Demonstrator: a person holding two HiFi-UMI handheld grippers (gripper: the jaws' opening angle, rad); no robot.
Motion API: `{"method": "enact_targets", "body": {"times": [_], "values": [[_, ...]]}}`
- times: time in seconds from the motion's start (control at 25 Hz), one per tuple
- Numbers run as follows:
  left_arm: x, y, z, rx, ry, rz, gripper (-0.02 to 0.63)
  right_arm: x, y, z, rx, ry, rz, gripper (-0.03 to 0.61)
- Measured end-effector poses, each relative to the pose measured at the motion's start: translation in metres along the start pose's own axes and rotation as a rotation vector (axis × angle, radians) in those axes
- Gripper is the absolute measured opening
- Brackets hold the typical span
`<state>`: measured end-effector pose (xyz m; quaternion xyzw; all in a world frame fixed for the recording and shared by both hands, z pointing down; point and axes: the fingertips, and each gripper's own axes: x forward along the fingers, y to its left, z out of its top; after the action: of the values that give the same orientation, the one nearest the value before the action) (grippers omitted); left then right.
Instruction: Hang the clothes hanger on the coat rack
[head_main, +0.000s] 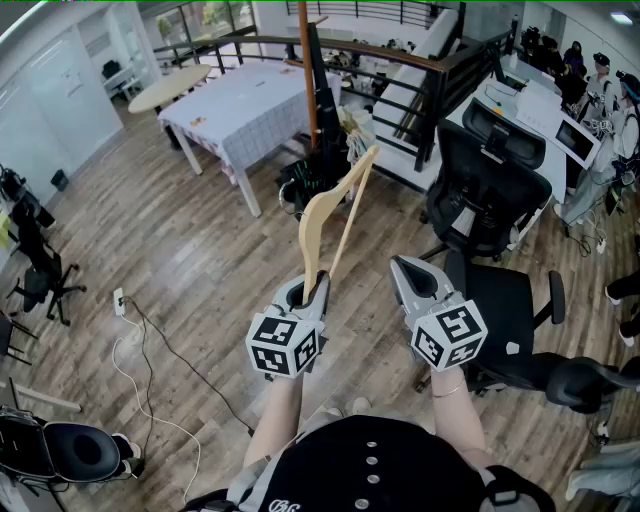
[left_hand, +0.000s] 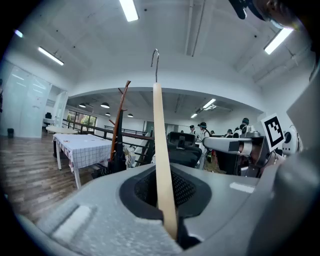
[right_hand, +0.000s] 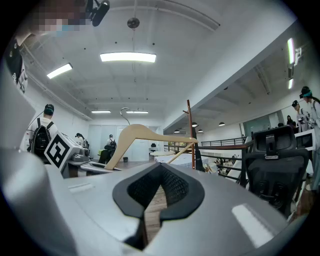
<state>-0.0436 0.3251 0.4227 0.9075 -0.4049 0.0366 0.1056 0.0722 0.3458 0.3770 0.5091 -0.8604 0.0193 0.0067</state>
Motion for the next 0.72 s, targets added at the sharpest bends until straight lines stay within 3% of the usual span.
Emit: {"method": "enact_targets", "body": {"times": [0.28, 0.56, 0.72], "values": [[0.007, -0.008, -0.010, -0.012, 0.026, -0.024, 0.000, -0.002, -0.012, -0.004, 0.001, 0.010, -0.019, -0.003], [0.015, -0.010, -0.012, -0.014, 0.035, -0.023, 0.000, 0.006, -0.002, -0.020, 0.009, 0.046, 0.020, -0.003], [0.019, -0.014, -0.013, 0.004, 0.036, -0.030, 0.000, 0.009, -0.001, -0.015, 0.065, -0.010, 0.021, -0.002]]}}
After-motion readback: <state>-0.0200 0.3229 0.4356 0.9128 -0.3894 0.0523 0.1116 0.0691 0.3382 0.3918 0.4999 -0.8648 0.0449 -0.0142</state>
